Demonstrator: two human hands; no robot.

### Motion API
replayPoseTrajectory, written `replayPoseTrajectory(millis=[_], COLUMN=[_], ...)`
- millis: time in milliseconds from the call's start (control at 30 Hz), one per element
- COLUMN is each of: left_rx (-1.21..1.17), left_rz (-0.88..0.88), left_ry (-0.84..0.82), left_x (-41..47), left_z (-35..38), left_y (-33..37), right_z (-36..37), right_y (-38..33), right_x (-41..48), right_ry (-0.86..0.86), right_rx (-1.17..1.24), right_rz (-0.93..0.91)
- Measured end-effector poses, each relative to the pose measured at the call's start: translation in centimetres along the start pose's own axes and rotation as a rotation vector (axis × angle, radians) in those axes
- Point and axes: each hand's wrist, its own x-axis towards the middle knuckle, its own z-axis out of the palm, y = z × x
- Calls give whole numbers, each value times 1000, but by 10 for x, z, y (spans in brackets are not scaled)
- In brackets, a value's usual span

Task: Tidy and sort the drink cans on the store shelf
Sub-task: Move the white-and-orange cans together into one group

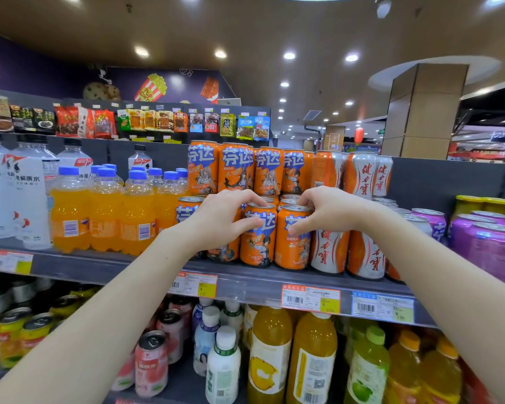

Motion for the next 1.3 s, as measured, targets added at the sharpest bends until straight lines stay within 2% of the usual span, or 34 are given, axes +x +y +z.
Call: replayPoseTrajectory(millis=[333, 433, 533, 600, 667, 800, 1033, 1200, 1300], left_rx=[-26, -7, -59, -102, -105, -80, -10, 146, 177], left_rz=[-31, -33, 9, 38, 76, 160, 178, 200, 171], left_ry=[-59, -67, 83, 217, 264, 146, 27, -53, -88], left_x=[-5, -6, -8, -6, -2, 11, 38, 57, 64], left_z=[-8, -9, -10, -10, -7, 9, 43, 53, 56], left_y=[5, 7, 9, 19, 37, 68, 92, 98, 101], right_z=[7, 6, -4, -10, -11, -11, -20, -17, -11], right_y=[4, 9, 23, 33, 39, 47, 81, 110, 112], right_x=[-3, -7, -15, -19, -24, -32, -56, -66, -67], right_ry=[33, 67, 169, 215, 164, 102, 165, 101, 127], right_rx=[-47, 12, 65, -113, -247, -153, 179, -154, -181], right_rz=[27, -7, -11, 46, 85, 40, 53, 170, 131])
